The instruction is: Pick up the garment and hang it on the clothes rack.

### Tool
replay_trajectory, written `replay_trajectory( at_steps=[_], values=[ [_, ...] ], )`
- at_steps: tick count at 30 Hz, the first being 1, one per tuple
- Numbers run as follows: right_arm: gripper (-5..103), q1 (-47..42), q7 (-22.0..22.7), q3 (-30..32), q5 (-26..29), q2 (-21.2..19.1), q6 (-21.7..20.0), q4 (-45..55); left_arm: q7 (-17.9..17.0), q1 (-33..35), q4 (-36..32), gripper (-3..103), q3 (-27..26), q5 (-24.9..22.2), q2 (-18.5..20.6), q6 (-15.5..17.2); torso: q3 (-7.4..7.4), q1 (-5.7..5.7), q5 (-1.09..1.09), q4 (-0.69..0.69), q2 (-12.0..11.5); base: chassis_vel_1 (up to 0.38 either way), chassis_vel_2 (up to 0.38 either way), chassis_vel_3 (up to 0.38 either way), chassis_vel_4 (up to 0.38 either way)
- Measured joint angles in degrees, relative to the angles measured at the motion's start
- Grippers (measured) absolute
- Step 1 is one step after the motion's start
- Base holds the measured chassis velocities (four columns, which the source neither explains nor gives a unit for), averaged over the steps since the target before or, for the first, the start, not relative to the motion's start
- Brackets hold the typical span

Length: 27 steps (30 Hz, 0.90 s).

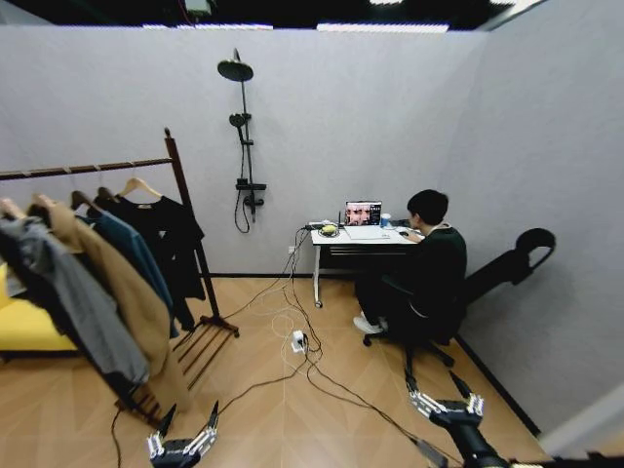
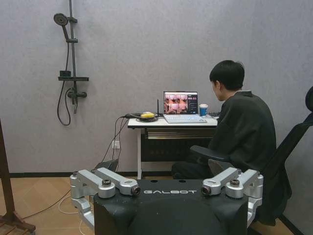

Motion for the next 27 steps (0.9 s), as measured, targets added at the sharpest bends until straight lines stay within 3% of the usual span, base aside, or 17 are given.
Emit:
replay_trajectory(
  at_steps=[7, 27],
  values=[
    [100, -0.01, 0.01, 0.02, 0.00, 0.00, 0.00, -0.03, 0.08, -0.02, -0.01, 100, 0.04, 0.00, 0.00, 0.00, 0.00, 0.00, 0.09, -0.05, 0.00, 0.021, -0.077, -0.133, 0.109],
    [100, 0.00, 0.00, 0.01, 0.00, 0.00, 0.00, -0.02, 0.03, -0.01, -0.01, 100, 0.02, 0.00, 0.00, 0.00, 0.01, 0.03, 0.05, -0.02, -0.02, -0.022, 0.026, 0.027, -0.017]
  ],
)
